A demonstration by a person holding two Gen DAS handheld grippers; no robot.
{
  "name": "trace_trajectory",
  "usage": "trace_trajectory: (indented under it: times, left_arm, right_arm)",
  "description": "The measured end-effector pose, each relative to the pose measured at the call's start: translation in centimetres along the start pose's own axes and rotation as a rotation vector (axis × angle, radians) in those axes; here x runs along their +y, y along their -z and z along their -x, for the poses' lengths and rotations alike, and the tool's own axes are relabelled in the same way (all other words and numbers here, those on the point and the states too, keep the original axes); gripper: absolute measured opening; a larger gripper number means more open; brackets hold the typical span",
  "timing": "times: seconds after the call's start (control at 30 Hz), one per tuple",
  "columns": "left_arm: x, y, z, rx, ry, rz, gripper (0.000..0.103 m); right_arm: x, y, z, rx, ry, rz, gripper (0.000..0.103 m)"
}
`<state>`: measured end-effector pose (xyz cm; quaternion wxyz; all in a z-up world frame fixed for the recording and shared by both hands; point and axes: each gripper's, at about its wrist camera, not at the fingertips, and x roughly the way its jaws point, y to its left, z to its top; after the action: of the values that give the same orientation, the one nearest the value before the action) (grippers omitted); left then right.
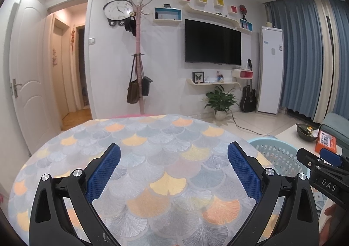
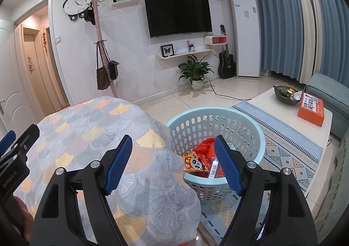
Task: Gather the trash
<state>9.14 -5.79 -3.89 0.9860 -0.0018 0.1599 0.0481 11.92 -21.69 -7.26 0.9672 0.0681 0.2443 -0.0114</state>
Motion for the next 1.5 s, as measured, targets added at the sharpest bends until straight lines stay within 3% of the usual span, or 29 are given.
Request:
trace_trajectory:
  times: [1.13,1.5]
  left_arm:
    - [0.1,-0.1,0.1,-0.001,-0.006,-0.009,0.095]
    - [2.7,-0.1,0.1,0.016,0.027,0.017,0.096]
  right_arm:
    - [-0.2,0.3,-0.4,0.002,0.000,-0.003,0.073]
    - [0.1,0.3,0.1,-0.005,-0.003,0.005,0.073]
